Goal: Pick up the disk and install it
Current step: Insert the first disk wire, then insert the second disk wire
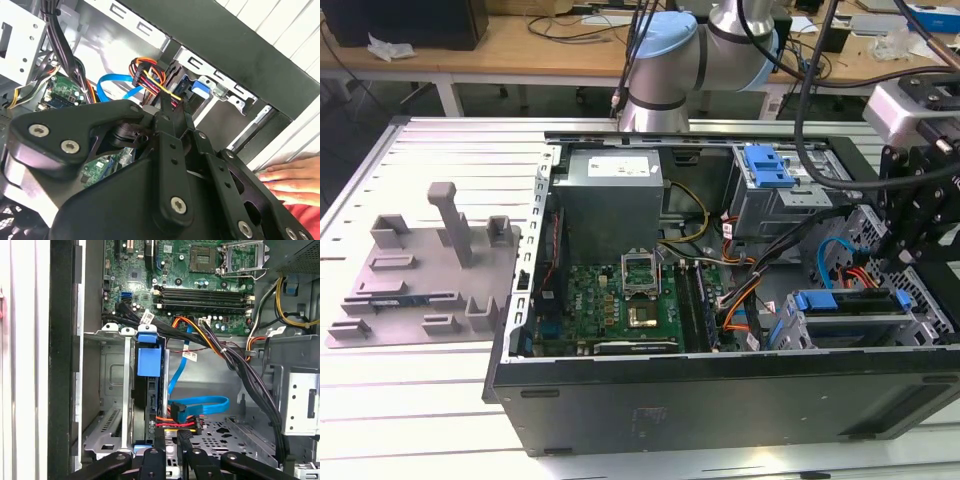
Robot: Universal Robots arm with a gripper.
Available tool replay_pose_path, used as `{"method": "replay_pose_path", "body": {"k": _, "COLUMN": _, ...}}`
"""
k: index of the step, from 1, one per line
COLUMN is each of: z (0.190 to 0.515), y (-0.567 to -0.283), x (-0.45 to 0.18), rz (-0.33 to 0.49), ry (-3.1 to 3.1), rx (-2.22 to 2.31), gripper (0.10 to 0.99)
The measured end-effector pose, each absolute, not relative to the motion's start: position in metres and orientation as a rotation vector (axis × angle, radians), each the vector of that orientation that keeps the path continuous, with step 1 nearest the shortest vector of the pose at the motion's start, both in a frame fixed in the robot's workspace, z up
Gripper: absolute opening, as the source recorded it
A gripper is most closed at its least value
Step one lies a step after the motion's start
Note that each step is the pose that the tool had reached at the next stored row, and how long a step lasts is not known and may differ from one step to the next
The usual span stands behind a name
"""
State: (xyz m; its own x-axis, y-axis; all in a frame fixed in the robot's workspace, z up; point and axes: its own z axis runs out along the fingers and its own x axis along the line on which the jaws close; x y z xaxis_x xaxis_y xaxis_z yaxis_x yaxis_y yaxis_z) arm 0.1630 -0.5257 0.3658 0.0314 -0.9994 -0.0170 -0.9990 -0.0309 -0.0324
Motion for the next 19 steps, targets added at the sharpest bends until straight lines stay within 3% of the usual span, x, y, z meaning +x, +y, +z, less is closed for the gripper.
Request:
{"method": "replay_pose_path", "body": {"k": 14, "z": 0.366, "y": -0.524, "x": 0.164, "rz": -0.016, "ry": 2.162, "rx": -2.231, "gripper": 0.243}}
{"method": "replay_pose_path", "body": {"k": 19, "z": 0.367, "y": -0.503, "x": 0.166, "rz": -0.067, "ry": 2.187, "rx": -2.261, "gripper": 0.243}}
